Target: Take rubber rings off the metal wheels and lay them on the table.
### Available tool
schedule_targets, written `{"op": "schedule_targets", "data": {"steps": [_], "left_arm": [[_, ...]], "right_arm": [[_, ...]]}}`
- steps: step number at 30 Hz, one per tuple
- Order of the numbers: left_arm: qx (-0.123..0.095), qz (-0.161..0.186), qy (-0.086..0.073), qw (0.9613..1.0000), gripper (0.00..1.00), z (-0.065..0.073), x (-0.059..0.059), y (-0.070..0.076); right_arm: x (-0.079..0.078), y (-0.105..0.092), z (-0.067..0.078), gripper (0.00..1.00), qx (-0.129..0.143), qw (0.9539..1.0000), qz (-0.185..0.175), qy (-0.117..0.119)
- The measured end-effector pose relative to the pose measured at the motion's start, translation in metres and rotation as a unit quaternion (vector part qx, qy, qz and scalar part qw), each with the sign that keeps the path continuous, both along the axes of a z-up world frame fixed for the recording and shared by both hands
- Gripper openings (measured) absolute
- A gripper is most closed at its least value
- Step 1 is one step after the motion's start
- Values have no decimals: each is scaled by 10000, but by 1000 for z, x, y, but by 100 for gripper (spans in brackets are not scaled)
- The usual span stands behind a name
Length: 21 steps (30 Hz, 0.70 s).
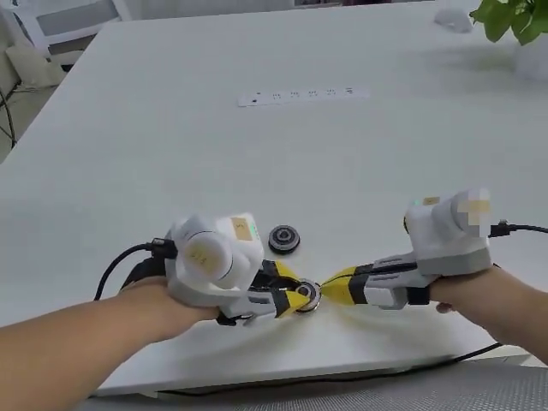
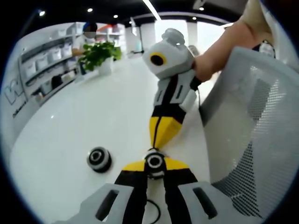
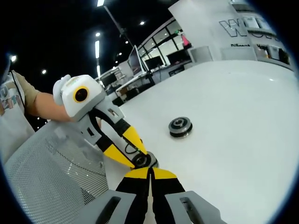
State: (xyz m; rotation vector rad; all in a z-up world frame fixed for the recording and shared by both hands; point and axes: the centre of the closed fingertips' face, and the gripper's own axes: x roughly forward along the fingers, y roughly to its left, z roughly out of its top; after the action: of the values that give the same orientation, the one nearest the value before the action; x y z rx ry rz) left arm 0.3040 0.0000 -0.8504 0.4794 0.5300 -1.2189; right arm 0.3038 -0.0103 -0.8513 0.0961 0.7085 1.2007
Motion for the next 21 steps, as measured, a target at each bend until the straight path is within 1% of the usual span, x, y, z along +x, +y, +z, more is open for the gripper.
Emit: {"op": "schedule_targets", "data": {"steps": [2,3,5,10,14,21], "left_arm": [[3,10,-3,10000,12,0,0,0],[6,21,-6,10000,12,0,0,0],[6,32,-2,10000,12,0,0,0],[34,30,-1,10000,12,0,1,0],[42,38,11,10000,12,0,0,0],[26,28,40,10000,12,0,1,0]], "right_arm": [[-1,1,1,0,33,10000,-11,29],[-1,2,2,0,71,9999,-67,120],[0,2,2,0,104,9998,-82,174],[0,3,3,0,92,9999,-58,124],[1,3,3,0,115,9998,-49,139],[-1,5,4,0,97,9999,35,84]]}}
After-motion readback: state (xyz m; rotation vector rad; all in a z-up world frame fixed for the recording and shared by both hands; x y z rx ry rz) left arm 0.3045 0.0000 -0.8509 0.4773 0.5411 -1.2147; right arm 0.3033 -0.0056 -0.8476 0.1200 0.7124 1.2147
